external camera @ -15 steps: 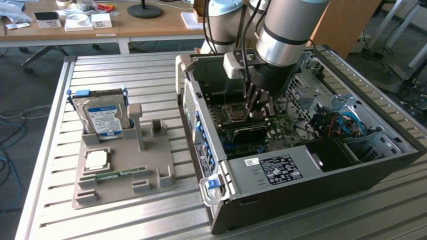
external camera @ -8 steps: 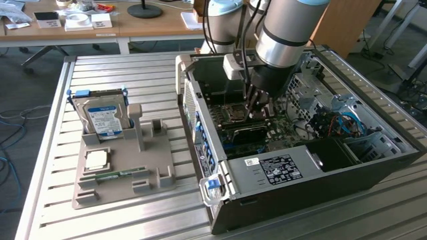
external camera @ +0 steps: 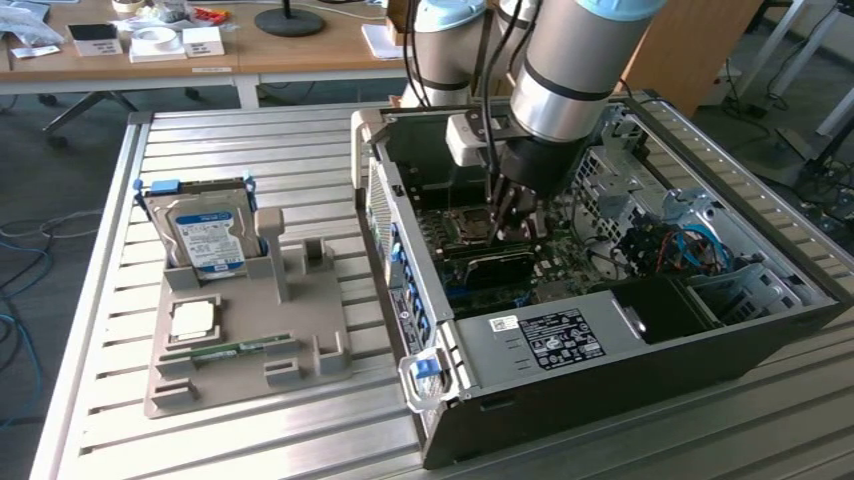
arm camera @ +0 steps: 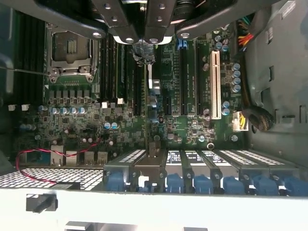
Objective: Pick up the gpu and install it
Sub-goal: 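Press down on the gpu until it lock into place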
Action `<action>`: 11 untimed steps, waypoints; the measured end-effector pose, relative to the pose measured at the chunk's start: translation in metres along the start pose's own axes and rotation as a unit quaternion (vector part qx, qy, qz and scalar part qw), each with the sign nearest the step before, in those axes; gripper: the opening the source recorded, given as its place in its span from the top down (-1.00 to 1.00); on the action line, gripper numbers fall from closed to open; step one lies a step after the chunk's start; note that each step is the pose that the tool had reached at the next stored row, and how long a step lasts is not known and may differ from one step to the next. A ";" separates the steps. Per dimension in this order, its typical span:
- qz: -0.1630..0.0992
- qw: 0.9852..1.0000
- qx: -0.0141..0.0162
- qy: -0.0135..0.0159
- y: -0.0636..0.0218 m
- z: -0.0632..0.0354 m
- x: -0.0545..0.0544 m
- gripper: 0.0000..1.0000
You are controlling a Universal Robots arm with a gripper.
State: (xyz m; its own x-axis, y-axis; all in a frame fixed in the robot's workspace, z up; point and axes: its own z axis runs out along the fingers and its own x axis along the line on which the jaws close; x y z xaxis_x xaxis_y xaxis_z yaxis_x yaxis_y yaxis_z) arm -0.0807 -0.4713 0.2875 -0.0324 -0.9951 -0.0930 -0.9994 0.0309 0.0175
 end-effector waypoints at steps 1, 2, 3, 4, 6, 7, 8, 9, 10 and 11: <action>0.000 1.000 0.000 0.000 0.0000 0.0000 0.000 0.79; 0.000 1.000 0.000 0.000 0.0000 0.0000 0.000 0.79; 0.000 1.000 0.000 0.000 0.0000 0.0001 0.000 0.79; 0.000 1.000 0.000 0.000 0.0001 0.0002 -0.001 0.79; 0.000 1.000 0.000 0.000 0.0000 0.0004 -0.002 0.79; 0.000 1.000 0.000 0.000 0.0000 0.0008 -0.002 0.79; 0.000 1.000 0.000 0.000 0.0000 0.0016 -0.002 0.79; 0.000 1.000 0.000 0.000 0.0000 0.0029 -0.001 0.79; 0.000 1.000 0.000 0.000 0.0000 0.0045 -0.001 0.79; 0.000 1.000 0.000 0.000 0.0000 0.0060 -0.001 0.79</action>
State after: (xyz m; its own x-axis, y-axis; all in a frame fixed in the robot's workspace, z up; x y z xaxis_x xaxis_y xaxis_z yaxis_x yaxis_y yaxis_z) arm -0.0807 -0.4695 0.2816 -0.0324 -0.9951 -0.0930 -0.9994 0.0309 0.0175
